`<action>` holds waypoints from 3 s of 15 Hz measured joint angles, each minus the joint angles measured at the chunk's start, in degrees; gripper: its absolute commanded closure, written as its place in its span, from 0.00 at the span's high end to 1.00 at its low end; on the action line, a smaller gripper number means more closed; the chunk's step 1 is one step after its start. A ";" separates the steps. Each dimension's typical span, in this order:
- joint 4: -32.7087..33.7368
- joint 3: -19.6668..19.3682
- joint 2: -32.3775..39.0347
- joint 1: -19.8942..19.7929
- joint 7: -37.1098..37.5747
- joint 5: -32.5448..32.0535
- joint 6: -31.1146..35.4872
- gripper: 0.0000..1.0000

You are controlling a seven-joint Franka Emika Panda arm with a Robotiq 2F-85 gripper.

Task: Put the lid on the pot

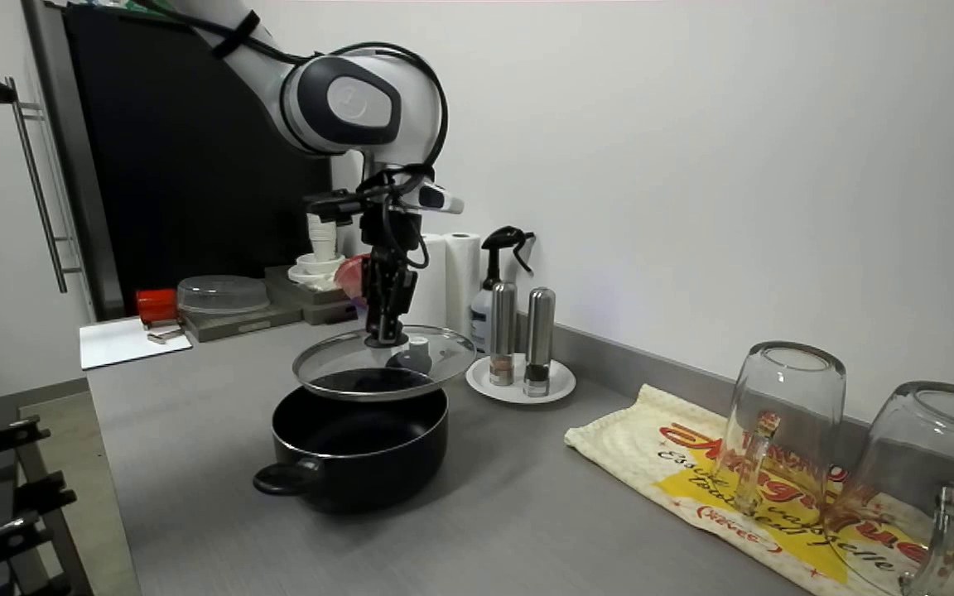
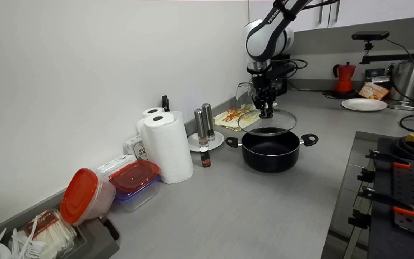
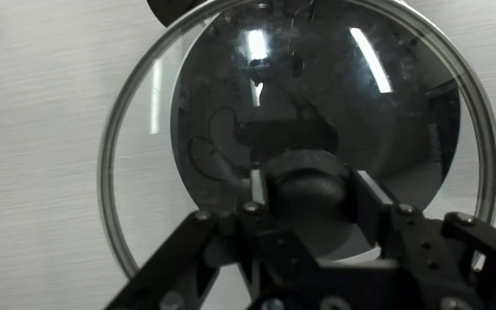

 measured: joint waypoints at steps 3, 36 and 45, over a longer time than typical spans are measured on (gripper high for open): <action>0.01 0.26 1.35 0.00 -0.04 0.61 0.03 0.25; 1.97 1.26 8.03 -0.36 -1.19 4.20 0.51 0.25; 0.40 1.62 7.00 -0.41 -4.11 4.21 -1.48 0.25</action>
